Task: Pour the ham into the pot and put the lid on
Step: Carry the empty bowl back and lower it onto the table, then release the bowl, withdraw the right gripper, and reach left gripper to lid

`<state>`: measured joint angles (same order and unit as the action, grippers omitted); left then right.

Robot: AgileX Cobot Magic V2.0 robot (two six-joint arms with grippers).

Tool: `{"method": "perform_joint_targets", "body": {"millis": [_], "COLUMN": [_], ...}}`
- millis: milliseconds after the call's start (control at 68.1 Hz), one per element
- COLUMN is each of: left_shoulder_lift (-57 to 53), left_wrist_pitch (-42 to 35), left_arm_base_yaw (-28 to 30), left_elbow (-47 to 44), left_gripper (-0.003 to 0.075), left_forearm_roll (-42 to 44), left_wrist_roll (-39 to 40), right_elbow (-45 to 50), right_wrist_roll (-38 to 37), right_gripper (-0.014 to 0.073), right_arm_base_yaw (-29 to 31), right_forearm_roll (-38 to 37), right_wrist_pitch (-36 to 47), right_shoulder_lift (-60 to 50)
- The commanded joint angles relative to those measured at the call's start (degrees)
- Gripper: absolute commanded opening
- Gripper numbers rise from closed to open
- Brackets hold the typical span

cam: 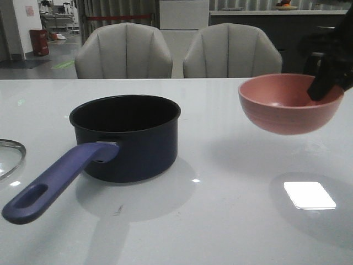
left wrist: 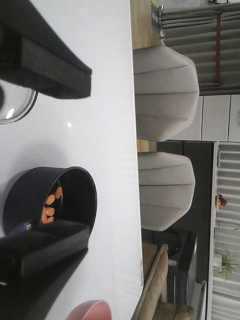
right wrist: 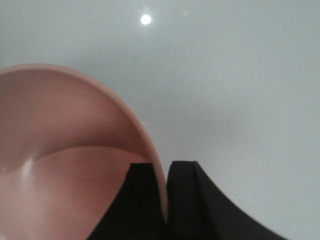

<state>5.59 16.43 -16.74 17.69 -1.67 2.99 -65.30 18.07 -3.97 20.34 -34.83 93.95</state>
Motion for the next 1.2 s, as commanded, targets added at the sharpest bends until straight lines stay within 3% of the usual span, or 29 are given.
{"method": "perform_joint_targets", "body": {"millis": [0,235,338,514,675,910,1189], "left_shoulder_lift": [0.6,0.6,0.6,0.6,0.6,0.6,0.6], "left_wrist_pitch": [-4.84,-4.84,-4.84,-4.84,-4.84,-4.84,-5.12], "left_arm_base_yaw": [0.04,0.04,0.04,0.04,0.04,0.04,0.04], "left_elbow": [1.46,1.46,1.46,1.46,1.46,1.46,1.46], "left_gripper": [0.0529,0.0529,0.0529,0.0529,0.0529,0.0529,0.0529], "left_forearm_roll": [-0.21,-0.21,-0.21,-0.21,-0.21,-0.21,-0.21], "left_wrist_roll": [0.21,0.21,0.21,0.21,0.21,0.21,0.21], "right_elbow": [-1.43,-1.43,-1.43,-1.43,-1.51,0.33,14.36], "right_wrist_roll": [-1.75,-2.55,-2.31,-2.31,-2.24,-1.0,-1.0], "right_gripper": [0.0135,0.0136,0.0177,0.0415,0.0501,0.0503,0.0503], "right_arm_base_yaw": [0.24,0.18,0.08,0.01,0.01,-1.4,-9.2], "right_forearm_roll": [-0.72,0.77,0.91,-0.14,-1.59,-1.52,-1.11], "right_wrist_pitch": [1.17,0.86,0.98,0.92,0.79,5.01,20.16], "right_shoulder_lift": [0.7,6.27,7.0,7.0,5.31,-7.66,-30.22]}}
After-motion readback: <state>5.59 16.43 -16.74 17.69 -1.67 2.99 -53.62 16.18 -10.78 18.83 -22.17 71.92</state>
